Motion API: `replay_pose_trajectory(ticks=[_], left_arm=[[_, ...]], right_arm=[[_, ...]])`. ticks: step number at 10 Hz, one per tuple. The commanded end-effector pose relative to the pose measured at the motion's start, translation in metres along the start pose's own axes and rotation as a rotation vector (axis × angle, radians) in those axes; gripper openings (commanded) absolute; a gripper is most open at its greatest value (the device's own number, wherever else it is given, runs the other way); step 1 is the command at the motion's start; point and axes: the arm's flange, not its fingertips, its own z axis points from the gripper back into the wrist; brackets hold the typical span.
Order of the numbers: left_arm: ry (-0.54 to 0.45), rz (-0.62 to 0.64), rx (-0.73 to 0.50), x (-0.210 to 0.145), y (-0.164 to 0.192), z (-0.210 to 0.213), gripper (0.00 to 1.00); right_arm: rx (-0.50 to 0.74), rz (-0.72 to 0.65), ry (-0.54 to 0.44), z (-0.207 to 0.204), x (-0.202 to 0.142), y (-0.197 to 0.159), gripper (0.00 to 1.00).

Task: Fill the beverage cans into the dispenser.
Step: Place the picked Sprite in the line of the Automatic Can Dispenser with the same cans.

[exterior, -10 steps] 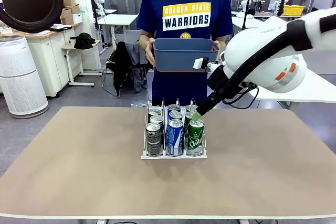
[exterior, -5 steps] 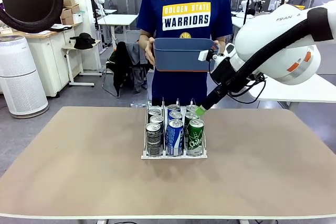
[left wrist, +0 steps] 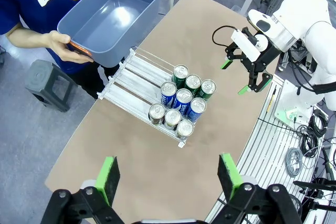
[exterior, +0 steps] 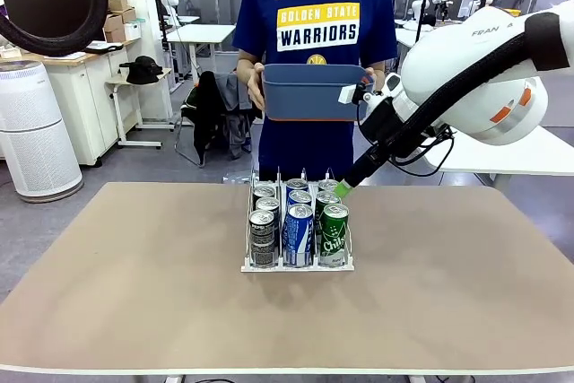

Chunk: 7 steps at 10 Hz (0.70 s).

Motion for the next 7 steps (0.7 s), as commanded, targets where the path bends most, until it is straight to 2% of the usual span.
replay_pose_trajectory(ticks=[1, 2, 7], left_arm=[[-0.02, -0.009, -0.007, -0.004, 0.001, -0.001, 1.0], [-0.02, -0.009, -0.007, -0.004, 0.001, -0.001, 1.0], [-0.02, -0.009, -0.007, -0.004, 0.001, -0.001, 1.0]], right_arm=[[0.0, 0.0, 0.0, 0.0, 0.0, 0.0, 1.0], [0.045, 0.028, -0.051, 0.019, 0.005, -0.002, 1.0], [0.124, 0.076, -0.151, 0.138, 0.038, -0.03, 1.0]])
